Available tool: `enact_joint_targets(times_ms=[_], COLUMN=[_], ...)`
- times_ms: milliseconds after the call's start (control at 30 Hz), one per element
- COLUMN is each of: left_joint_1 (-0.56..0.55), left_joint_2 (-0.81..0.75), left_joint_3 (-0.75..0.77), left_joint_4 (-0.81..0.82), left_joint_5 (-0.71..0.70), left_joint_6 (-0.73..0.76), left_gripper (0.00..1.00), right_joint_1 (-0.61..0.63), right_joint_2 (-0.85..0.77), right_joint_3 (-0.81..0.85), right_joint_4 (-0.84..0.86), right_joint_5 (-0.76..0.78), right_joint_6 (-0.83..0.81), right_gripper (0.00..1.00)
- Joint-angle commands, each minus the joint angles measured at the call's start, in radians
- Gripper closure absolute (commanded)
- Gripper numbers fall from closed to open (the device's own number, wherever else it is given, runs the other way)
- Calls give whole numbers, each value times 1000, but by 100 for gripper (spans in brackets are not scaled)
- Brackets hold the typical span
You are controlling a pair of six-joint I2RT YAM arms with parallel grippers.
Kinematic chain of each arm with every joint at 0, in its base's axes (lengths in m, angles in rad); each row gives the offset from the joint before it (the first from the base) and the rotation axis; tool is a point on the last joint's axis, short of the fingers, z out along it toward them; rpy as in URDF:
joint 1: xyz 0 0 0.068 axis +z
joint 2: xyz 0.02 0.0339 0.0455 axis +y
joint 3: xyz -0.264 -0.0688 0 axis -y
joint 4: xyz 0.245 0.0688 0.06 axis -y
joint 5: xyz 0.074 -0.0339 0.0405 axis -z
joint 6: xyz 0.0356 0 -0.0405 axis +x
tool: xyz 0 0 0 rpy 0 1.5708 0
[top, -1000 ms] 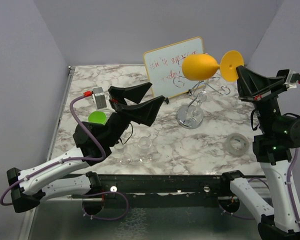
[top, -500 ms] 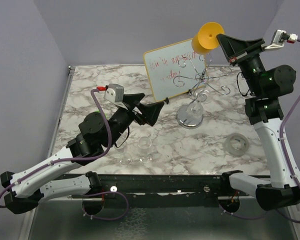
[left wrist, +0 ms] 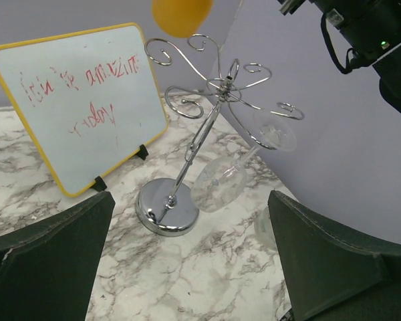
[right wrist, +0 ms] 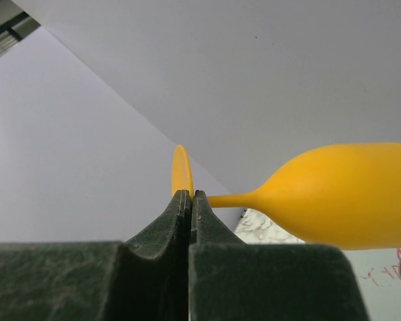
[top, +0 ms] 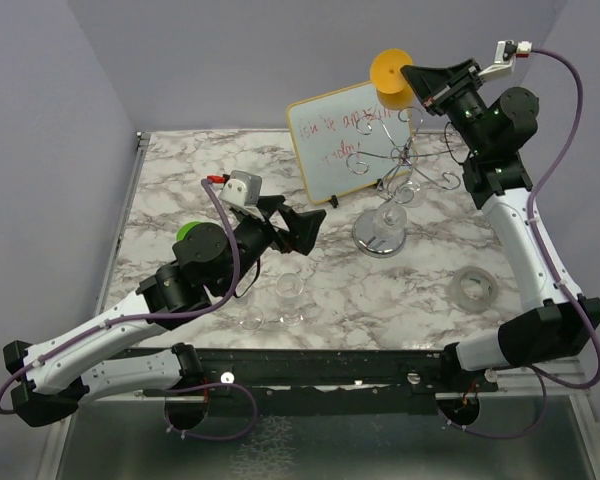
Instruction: Place the wine glass upside down on the wine glass rack
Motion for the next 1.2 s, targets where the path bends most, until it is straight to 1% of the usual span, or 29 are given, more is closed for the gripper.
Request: enact_joint_targets(times_ms=[0, 67, 200, 467, 667, 867, 967, 1167], left_joint_1=[-1, -1, -1, 1, 1, 1, 1, 1], left_joint_2=[11, 14, 16, 23, 19, 12, 9, 2], left_joint_3=[-8, -11, -15, -19, -19, -23, -26, -30], left_joint_4=[-32, -33, -34, -38, -46, -55, -56, -62], left_joint_5=[-32, -35, -39, -39, -38, -44, -49, -57], left_joint_6=[1, -1, -1, -5, -16, -25, -27, -27], left_gripper=[1, 1, 1, 1, 1, 1, 1, 1], right_joint_1=[0, -1, -1, -1, -1, -1, -1, -1], right_joint_2=[65, 82, 85, 57, 56, 68, 72, 65], right_joint_3=[38, 29, -3, -33, -51, -37, -28, -28], right_joint_4=[16, 23, 6, -131, -175, -236, -295, -338], right_joint_5=[-94, -111, -96, -22, 7, 52, 81, 122], right_joint_6=[-45, -25, -4, 28, 64, 71, 73, 97], right_gripper=[99, 99, 99, 99, 99, 99, 99, 99])
